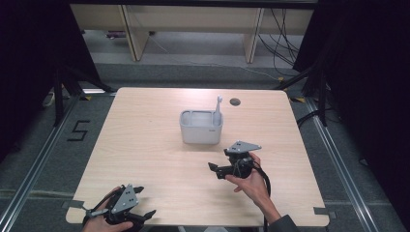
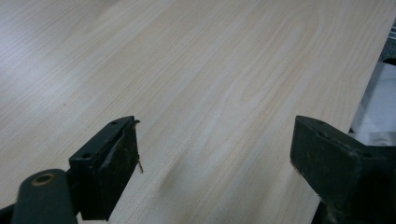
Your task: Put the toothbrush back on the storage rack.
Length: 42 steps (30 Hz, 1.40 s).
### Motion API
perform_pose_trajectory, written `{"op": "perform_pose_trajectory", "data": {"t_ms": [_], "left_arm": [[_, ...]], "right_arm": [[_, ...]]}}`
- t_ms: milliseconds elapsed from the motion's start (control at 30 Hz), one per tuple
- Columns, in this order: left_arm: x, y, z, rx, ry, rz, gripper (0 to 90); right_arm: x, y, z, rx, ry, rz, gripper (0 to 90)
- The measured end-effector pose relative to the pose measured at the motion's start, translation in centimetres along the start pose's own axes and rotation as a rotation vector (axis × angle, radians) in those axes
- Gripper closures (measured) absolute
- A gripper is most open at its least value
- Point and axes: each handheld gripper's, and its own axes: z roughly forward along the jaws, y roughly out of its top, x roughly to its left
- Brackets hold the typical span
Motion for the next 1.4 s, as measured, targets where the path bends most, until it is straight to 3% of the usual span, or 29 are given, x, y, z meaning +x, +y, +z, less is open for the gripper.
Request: {"op": "perform_pose_trajectory", "data": {"t_ms": [33, 100, 133, 233, 300, 467, 533, 600, 833, 900, 933, 967, 1000, 1033, 1067, 1233, 1267, 1367, 1400], "left_arm": [[0.0, 0.0, 0.0, -0.002, 0.001, -0.002, 14.8], [0.0, 0.0, -0.1, 0.009, -0.001, 0.000, 14.8], [0.1, 0.0, -0.1, 0.013, -0.008, 0.002, 14.8], [0.0, 0.0, 0.0, -0.001, 0.001, -0.003, 14.8], [0.0, 0.0, 0.0, -0.001, 0.000, 0.000, 14.8], [0.2, 0.0, -0.1, 0.010, 0.006, 0.006, 14.8], [0.1, 0.0, -0.2, 0.017, 0.012, 0.011, 14.8], [0.2, 0.0, -0.1, 0.005, 0.004, 0.008, 14.7], [0.2, 0.0, -0.1, 0.009, 0.008, 0.007, 14.8], [0.1, 0.0, -0.1, 0.019, 0.014, 0.011, 14.7], [0.1, 0.0, -0.1, 0.003, 0.000, 0.002, 14.8], [0.1, 0.0, 0.0, -0.004, -0.001, -0.004, 14.8], [0.1, 0.0, 0.0, -0.001, 0.007, -0.002, 14.7], [0.0, 0.0, -0.1, 0.008, 0.001, 0.001, 14.8], [0.0, 0.0, -0.1, 0.008, 0.001, 0.001, 14.8], [0.2, 0.0, -0.2, 0.014, 0.002, 0.004, 14.7], [0.1, 0.0, -0.1, 0.013, 0.001, 0.004, 14.7], [0.1, 0.0, -0.1, 0.014, 0.003, 0.002, 14.8], [0.1, 0.0, -0.1, 0.018, 0.012, 0.009, 14.8]], "right_arm": [[-0.2, -0.1, 0.0, -0.009, -0.001, -0.034, 18.9], [0.3, -0.4, -0.1, 0.003, 0.006, 0.006, 18.2], [0.2, -0.5, 0.0, -0.006, 0.004, -0.033, 18.2], [0.7, -0.8, -0.2, 0.013, 0.020, -0.004, 17.7], [0.6, -0.9, -0.2, 0.000, 0.012, -0.038, 17.4], [0.9, -1.2, -0.3, 0.008, 0.033, -0.038, 17.0], [1.1, -1.4, -0.5, 0.002, 0.032, -0.014, 17.0], [1.2, -1.6, -0.7, 0.003, 0.040, -0.039, 17.0], [1.5, -2.2, -1.2, 0.014, 0.036, -0.041, 16.9], [1.7, -2.4, -1.4, 0.018, 0.034, -0.014, 16.9], [1.6, -2.5, -1.6, 0.020, 0.017, -0.040, 16.8], [1.9, -2.6, -1.6, 0.029, 0.026, -0.008, 16.8], [1.7, -2.6, -1.5, 0.020, 0.040, -0.038, 16.7], [1.9, -2.7, -1.7, 0.025, 0.034, -0.012, 16.6], [1.9, -2.8, -1.7, 0.024, 0.025, -0.030, 16.6], [2.3, -3.4, -1.9, 0.031, 0.040, -0.023, 16.5], [2.3, -3.4, -2.1, 0.027, 0.031, -0.050, 16.5], [2.4, -3.7, -2.4, 0.023, 0.028, -0.048, 16.4], [2.7, -3.9, -2.6, 0.042, 0.044, -0.011, 16.4]]}}
